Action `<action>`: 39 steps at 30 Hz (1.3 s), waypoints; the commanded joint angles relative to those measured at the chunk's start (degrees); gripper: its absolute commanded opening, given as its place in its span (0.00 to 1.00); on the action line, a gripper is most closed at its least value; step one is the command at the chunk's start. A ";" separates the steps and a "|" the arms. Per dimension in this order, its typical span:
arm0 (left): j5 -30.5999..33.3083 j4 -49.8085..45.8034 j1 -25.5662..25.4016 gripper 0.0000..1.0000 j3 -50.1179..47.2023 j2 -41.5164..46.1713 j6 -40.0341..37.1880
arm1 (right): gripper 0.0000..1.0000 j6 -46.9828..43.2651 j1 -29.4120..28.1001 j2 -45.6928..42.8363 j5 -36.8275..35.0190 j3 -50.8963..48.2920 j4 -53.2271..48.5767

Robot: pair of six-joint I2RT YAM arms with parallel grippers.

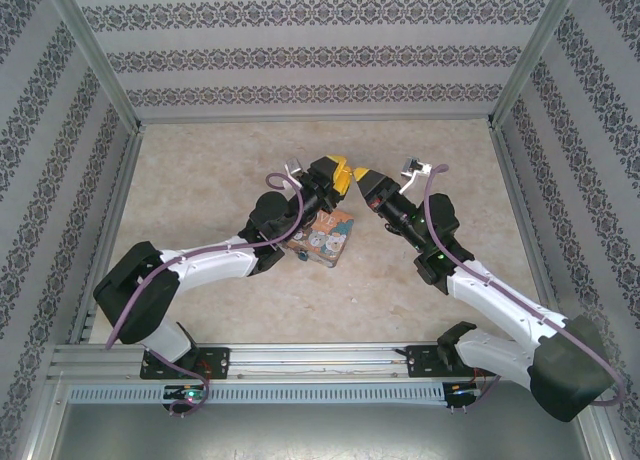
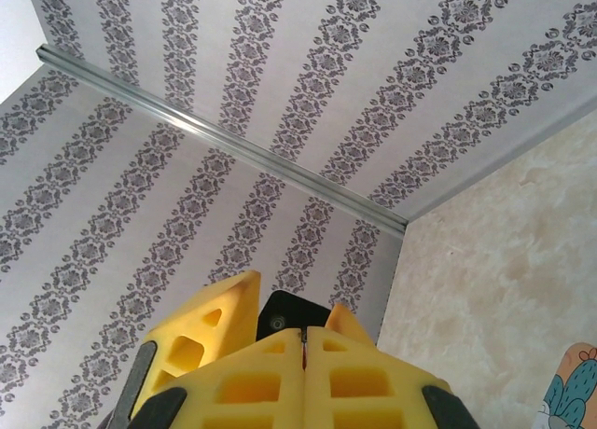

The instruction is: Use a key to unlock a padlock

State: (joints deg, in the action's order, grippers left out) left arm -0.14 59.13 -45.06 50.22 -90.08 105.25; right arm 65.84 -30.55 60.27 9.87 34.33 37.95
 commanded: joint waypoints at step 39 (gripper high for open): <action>-3.65 -9.33 3.31 0.00 -1.67 4.65 -18.09 | 0.38 -5.77 4.48 -8.12 4.03 -1.07 -9.27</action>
State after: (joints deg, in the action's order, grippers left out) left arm -2.11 54.35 -43.51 48.58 -90.43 97.54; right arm 61.52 -28.18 54.54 10.92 34.20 30.57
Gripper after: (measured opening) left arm 0.044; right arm 0.360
